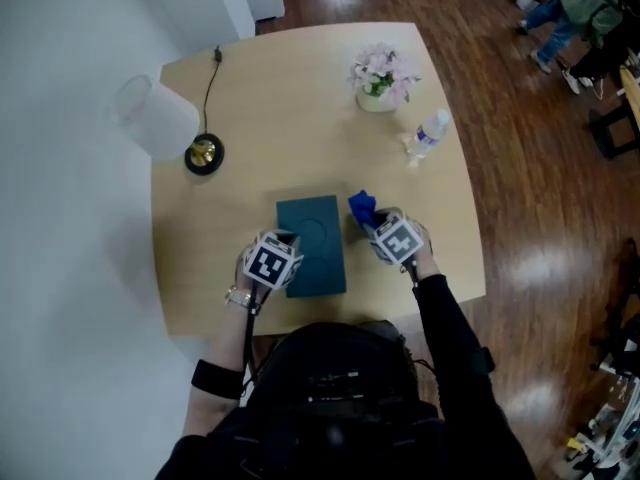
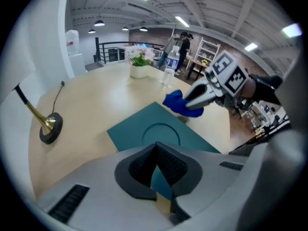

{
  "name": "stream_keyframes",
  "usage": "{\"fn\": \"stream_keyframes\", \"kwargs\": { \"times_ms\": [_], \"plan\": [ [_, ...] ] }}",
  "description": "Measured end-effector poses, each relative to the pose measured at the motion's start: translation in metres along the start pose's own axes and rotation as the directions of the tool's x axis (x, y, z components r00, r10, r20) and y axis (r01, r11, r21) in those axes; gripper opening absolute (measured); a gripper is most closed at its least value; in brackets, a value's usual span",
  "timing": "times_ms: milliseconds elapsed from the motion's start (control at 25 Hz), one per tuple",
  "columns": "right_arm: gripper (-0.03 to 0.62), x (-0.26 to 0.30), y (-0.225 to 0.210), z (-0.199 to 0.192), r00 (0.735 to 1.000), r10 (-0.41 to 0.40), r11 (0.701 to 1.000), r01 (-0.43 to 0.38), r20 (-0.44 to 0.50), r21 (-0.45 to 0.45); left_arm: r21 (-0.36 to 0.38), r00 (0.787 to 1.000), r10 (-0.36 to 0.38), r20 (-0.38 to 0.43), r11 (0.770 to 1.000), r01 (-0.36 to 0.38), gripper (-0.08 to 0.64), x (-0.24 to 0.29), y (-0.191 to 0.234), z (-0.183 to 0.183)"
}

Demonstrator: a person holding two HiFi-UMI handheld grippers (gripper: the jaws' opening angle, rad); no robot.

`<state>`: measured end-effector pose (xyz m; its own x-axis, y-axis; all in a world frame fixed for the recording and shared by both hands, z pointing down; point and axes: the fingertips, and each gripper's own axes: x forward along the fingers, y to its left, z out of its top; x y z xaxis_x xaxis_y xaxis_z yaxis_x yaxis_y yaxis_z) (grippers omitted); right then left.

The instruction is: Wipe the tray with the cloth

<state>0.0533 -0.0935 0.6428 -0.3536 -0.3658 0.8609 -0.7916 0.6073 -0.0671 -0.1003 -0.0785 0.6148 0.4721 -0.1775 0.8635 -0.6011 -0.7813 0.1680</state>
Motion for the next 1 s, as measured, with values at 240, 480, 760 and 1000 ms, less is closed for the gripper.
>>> {"fn": "stream_keyframes", "kwargs": {
  "times_ms": [240,480,760,1000],
  "plan": [
    [0.08,0.041,-0.005,0.021,0.991,0.03,0.964,-0.063,-0.13,-0.258,0.006,0.992,0.005,-0.122,1.0,-0.004,0.003,0.016,-0.004,-0.03],
    [0.08,0.043,0.025,0.023,0.983,0.123,0.922,-0.165,-0.139,-0.351,0.037,0.985,-0.008,-0.172,0.999,0.015,0.003,0.016,-0.004,-0.024],
    [0.08,0.022,0.082,-0.017,0.955,0.247,0.89,-0.291,-0.165,-0.35,0.015,0.985,-0.033,-0.17,0.999,0.036,0.003,0.014,-0.002,-0.028],
    [0.08,-0.012,0.142,-0.07,0.897,0.395,0.865,-0.436,-0.199,-0.248,0.026,0.987,-0.036,-0.157,0.999,0.04,0.003,0.016,-0.003,-0.027]
  ]
}}
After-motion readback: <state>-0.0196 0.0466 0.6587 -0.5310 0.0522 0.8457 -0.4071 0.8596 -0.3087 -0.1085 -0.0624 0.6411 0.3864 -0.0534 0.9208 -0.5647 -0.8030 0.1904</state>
